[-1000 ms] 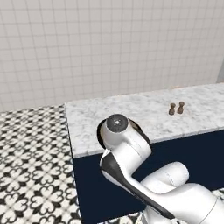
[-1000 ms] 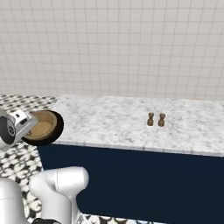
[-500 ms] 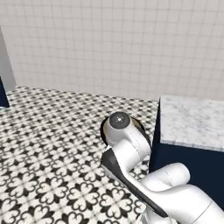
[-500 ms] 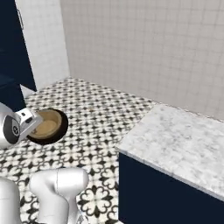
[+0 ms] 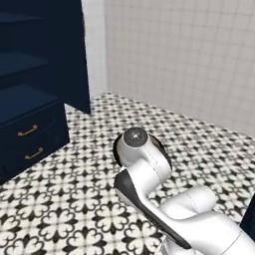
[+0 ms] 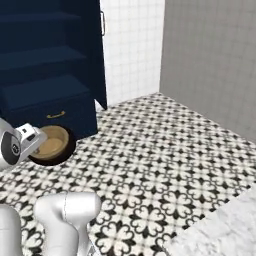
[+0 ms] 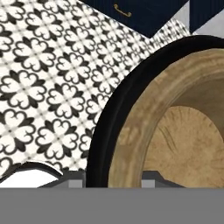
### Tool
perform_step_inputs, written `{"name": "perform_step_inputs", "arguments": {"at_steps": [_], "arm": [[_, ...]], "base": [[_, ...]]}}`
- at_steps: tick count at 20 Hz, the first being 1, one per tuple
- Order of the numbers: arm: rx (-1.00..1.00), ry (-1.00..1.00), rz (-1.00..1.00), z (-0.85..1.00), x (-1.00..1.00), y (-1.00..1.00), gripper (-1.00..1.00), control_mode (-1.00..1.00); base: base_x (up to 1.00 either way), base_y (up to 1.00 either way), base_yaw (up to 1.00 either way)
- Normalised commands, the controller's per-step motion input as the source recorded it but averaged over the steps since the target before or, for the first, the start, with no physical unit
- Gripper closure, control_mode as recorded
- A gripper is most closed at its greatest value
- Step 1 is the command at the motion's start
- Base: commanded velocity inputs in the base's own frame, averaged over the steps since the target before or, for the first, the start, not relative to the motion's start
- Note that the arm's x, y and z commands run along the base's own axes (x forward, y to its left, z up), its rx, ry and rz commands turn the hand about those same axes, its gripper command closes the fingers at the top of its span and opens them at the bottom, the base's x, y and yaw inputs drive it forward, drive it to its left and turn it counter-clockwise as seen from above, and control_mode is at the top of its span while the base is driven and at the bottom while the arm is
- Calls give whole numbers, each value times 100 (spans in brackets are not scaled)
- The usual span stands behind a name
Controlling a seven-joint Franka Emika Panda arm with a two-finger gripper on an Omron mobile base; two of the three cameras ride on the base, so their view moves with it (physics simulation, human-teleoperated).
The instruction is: Pick up the bowls on the counter and stack them on top of one another in the open cabinet. Place the smaller bowl on top of the larger bowl.
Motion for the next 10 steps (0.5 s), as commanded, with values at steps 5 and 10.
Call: {"name": "perform_step_inputs", "arguments": {"at_steps": [5,10], "arm": [[0,0,0,0,0,0,100,100],[0,0,0,0,0,0,100,100]], "base": [[100,34,39],[100,0,34]]}}
